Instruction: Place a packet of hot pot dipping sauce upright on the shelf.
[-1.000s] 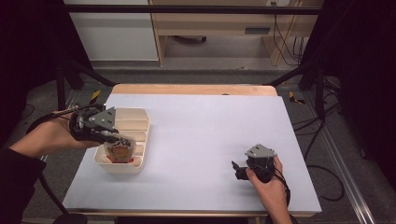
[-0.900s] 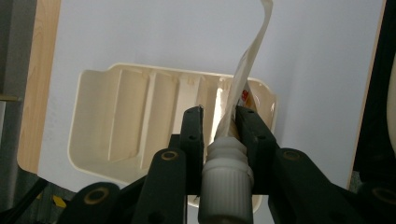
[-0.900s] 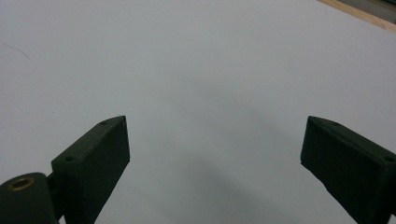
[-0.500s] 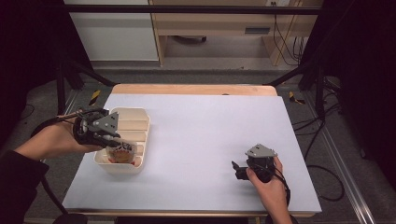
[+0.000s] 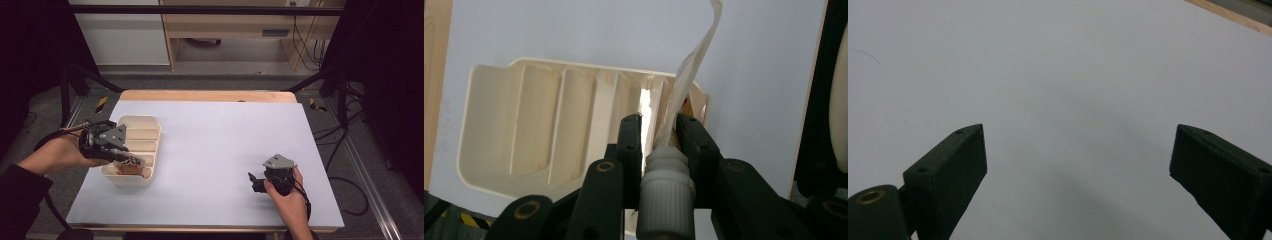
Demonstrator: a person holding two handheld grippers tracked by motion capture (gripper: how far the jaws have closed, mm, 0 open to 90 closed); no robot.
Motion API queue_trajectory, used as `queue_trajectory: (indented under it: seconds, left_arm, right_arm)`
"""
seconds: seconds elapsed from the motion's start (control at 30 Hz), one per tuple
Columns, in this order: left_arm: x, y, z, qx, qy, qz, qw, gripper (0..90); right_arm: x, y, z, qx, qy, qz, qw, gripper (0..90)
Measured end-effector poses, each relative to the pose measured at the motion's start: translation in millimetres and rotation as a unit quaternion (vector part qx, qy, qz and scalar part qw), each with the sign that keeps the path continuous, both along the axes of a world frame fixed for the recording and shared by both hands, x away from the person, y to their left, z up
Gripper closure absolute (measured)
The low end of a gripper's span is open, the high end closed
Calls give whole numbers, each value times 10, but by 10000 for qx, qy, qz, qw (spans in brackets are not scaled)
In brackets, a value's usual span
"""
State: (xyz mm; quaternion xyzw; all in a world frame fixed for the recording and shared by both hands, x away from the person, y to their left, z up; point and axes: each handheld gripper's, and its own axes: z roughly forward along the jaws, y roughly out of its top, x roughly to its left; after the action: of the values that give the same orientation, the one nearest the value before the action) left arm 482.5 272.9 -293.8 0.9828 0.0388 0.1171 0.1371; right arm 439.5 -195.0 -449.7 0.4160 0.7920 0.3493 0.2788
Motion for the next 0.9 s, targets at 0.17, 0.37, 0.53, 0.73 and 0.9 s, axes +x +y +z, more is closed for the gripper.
queue_trajectory:
  seconds: [0.17,0.37,0.53,0.73,0.9]
  left_arm:
    - [3,33,-35,-19,35,19,10000,734]
    - [9,54,-101,8,77,29,10000,734]
    - [13,48,-145,0,115,21,9999,734]
    - [19,49,-180,-34,126,12,9999,734]
    - [20,62,-199,-44,140,23,9999,734]
  right_arm:
    - [5,-2,-1,12,-7,11,10000,84]
    - [6,-2,-1,-3,-11,15,10000,84]
    - [2,-4,1,28,2,0,10000,84]
    - [4,-2,-1,10,22,2,10000,84]
    - [4,-1,-1,1,18,1,10000,84]
